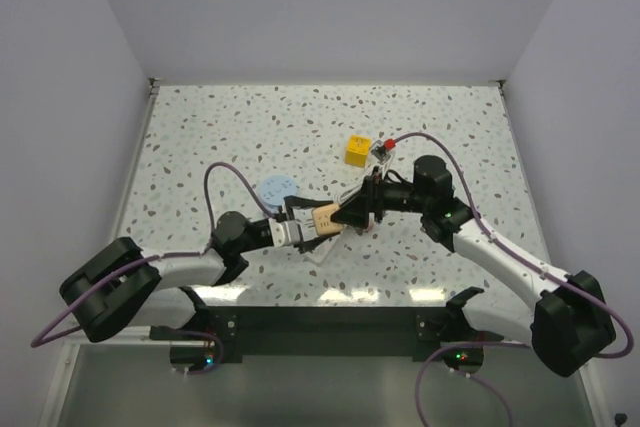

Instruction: Insert the plug

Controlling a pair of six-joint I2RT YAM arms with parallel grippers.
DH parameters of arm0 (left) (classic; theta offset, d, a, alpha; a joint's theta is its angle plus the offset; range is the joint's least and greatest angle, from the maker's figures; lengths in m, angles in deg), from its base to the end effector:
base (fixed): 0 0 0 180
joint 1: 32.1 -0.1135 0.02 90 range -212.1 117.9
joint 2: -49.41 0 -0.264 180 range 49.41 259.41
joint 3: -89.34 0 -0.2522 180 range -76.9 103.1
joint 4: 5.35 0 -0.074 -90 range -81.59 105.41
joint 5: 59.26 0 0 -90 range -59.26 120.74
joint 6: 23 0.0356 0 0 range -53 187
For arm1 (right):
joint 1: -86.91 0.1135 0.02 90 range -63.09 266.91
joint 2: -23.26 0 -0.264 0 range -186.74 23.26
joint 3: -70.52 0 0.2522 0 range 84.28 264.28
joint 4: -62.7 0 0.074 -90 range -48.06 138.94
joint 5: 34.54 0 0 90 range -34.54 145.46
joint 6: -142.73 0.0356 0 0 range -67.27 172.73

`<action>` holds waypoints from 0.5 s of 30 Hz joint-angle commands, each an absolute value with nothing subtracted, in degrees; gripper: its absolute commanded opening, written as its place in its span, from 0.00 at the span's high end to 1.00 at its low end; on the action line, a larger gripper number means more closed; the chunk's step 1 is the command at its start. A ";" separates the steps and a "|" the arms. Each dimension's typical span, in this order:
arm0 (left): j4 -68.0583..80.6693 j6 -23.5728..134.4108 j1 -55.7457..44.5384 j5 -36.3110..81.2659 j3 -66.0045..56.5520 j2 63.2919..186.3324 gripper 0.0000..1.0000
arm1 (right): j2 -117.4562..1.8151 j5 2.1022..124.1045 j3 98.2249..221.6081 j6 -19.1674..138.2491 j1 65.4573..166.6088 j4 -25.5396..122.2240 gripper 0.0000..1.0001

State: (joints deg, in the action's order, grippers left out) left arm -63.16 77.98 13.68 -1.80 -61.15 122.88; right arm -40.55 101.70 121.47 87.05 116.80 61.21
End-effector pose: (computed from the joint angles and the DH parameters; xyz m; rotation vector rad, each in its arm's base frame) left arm 0.1449 -0.1763 0.2164 1.0718 0.9379 -0.8811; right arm 0.1995 0.1443 0.2698 -0.5606 1.9391 1.4835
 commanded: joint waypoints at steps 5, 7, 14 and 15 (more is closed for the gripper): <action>-76.05 77.11 13.69 -0.81 -58.09 124.81 1.00 | -41.69 105.38 121.37 88.85 118.28 68.01 0.28; -76.66 77.02 13.69 -0.81 -57.65 125.69 1.00 | -42.30 106.08 120.93 89.55 118.54 69.06 0.34; -79.83 77.19 13.69 0.50 -57.47 127.36 1.00 | -43.18 107.05 119.97 89.81 118.99 70.03 0.39; -80.62 77.19 13.69 0.42 -57.38 127.63 1.00 | -43.36 107.14 119.79 89.90 118.90 70.21 0.38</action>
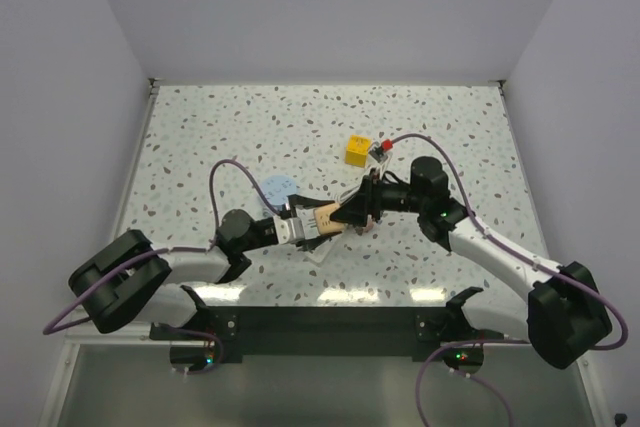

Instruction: Insert the plug

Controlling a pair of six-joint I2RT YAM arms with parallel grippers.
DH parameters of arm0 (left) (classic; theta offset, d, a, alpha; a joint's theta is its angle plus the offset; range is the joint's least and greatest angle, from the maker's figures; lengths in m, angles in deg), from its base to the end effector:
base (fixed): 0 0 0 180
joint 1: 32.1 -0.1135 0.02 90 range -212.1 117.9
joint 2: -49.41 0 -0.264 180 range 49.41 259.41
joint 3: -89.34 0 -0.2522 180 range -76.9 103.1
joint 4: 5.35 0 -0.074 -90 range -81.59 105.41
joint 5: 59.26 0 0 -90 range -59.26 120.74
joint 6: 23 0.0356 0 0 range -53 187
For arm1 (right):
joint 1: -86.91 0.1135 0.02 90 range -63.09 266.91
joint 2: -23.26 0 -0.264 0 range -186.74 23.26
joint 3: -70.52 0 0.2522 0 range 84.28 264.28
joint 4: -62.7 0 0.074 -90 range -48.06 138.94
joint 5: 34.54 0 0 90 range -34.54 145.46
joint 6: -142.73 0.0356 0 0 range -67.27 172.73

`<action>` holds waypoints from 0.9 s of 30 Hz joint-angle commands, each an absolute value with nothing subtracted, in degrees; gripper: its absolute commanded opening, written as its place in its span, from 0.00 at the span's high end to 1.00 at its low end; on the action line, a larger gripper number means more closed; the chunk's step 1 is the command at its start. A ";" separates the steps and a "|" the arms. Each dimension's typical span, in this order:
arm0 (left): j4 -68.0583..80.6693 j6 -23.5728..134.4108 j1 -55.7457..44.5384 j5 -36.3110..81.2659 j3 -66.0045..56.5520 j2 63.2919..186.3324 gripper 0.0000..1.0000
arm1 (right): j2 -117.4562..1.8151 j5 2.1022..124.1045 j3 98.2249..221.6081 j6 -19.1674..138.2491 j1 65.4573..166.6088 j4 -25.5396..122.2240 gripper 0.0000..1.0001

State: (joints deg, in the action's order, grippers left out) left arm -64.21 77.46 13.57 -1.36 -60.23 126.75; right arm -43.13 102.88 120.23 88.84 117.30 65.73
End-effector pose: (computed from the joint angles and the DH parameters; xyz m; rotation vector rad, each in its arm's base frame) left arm 0.1516 -0.1823 0.2085 1.0735 0.9800 -0.8868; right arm 0.2034 0.1497 0.2599 -0.5636 1.9412 1.5254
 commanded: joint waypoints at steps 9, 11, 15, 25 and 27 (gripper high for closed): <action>-81.42 77.28 13.69 0.15 -57.65 127.28 1.00 | -45.47 107.05 119.17 90.60 118.90 72.40 0.28; -82.11 77.28 13.69 0.33 -58.00 127.36 1.00 | -45.65 107.40 119.17 90.96 118.81 73.11 0.29; -82.30 77.63 13.69 1.12 -58.53 126.58 1.00 | -46.09 107.93 118.47 92.01 118.99 74.42 0.36; -75.97 76.23 13.69 7.88 -59.93 122.90 0.57 | -45.12 105.21 121.45 89.30 118.90 74.34 1.00; -73.42 75.79 13.69 11.39 -60.81 121.40 0.36 | -45.20 104.77 123.91 88.24 118.46 73.64 1.00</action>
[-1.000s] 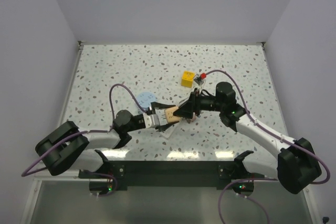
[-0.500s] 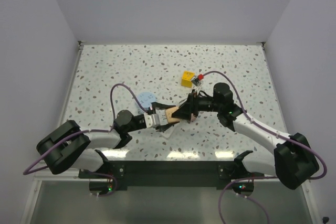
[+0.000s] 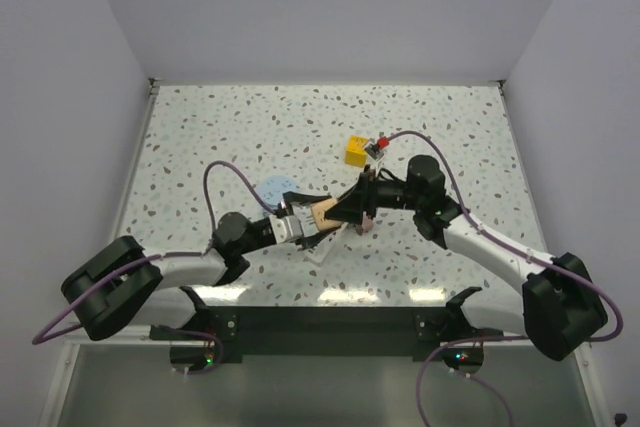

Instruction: Insert the plug

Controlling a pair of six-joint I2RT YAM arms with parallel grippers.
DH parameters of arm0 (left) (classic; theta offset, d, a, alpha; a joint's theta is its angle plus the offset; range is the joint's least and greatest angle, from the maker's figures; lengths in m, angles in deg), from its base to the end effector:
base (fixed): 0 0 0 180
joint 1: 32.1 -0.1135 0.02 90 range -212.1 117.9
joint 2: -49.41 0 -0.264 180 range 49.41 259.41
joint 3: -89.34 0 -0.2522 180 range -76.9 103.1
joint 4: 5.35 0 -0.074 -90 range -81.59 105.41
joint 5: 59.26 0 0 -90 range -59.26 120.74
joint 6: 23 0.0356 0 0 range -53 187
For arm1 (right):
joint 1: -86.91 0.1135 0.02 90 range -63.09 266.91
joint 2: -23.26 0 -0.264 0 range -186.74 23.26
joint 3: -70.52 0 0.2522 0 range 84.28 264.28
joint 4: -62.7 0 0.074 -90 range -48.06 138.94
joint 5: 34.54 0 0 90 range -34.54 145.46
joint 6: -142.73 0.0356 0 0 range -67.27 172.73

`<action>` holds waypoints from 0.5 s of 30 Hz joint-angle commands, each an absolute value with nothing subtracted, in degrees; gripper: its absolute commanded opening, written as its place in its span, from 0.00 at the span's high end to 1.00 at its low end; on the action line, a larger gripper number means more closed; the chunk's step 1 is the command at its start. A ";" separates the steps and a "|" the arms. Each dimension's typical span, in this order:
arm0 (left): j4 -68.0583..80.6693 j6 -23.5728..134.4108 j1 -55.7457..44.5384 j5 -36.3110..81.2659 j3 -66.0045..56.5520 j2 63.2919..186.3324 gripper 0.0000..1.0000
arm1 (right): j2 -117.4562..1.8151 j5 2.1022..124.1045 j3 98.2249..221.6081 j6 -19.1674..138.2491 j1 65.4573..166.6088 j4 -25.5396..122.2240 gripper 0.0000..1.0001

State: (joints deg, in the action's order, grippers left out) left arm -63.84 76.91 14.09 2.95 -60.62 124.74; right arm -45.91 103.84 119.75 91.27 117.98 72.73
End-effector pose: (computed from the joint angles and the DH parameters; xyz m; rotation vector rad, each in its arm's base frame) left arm 0.1495 -0.1798 0.2138 1.0108 0.9974 -0.8511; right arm 0.2084 0.1567 0.2574 -0.5768 1.8926 1.5707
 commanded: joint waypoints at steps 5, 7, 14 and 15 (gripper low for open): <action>-69.56 75.00 13.60 19.04 -65.20 115.07 0.16 | -46.08 103.36 128.66 86.65 117.32 73.11 1.00; -67.63 74.82 13.60 20.71 -67.21 111.66 0.05 | -47.31 103.01 131.11 85.95 117.23 73.02 1.00; -57.62 73.07 13.51 29.49 -74.17 97.76 0.00 | -54.25 103.10 139.38 82.53 117.14 69.16 1.00; -55.42 72.54 13.51 30.55 -74.26 94.61 0.00 | -55.13 102.66 140.35 80.69 117.14 67.85 1.00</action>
